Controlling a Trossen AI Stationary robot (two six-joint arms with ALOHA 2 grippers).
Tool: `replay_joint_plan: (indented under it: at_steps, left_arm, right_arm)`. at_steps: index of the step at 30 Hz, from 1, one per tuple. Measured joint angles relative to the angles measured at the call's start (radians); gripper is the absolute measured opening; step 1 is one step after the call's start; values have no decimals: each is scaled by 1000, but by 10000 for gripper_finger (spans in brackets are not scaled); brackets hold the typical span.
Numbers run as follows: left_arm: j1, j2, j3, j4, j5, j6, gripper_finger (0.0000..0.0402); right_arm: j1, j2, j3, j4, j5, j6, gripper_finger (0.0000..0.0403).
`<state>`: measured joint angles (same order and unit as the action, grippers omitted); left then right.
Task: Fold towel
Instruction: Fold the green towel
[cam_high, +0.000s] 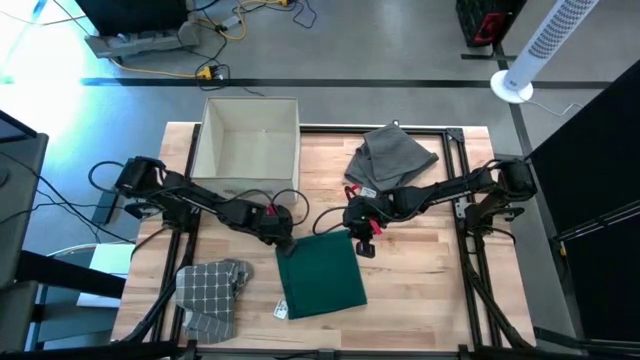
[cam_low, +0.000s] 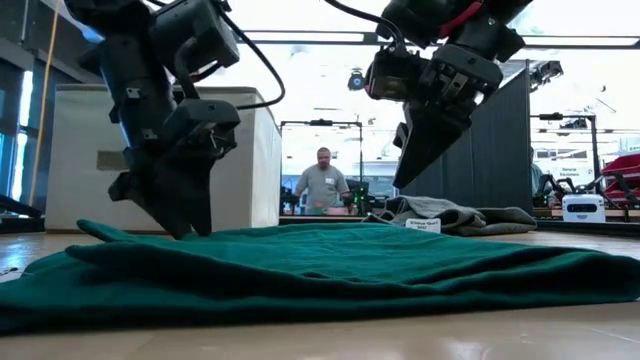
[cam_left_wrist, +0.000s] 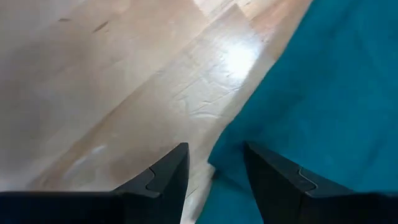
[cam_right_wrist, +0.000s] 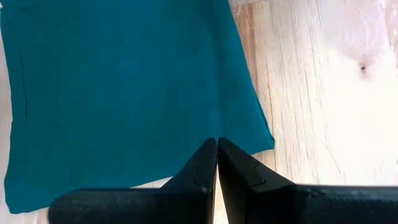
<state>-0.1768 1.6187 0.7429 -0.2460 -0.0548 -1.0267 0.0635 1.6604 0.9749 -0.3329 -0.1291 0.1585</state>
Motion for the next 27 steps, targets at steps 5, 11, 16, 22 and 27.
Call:
replay_joint_plan:
  at_steps: [5,11,16,22,27]
  left_arm:
    - [0,20,2,43,4,19,124]
    - [0,23,0,36,5,36,18]
    - [4,17,21,31,50,15,12]
    - [-4,12,107,18,136,-11,3]
    - [-26,11,193,-128,153,-32,2]
  right_arm:
    - [0,0,0,-1,0,7,1]
    - [0,0,0,-5,0,9,1]
    - [0,0,0,-7,0,9,1]
    - [0,0,0,-12,1,6,1]
    - [0,0,0,-25,3,-1,1]
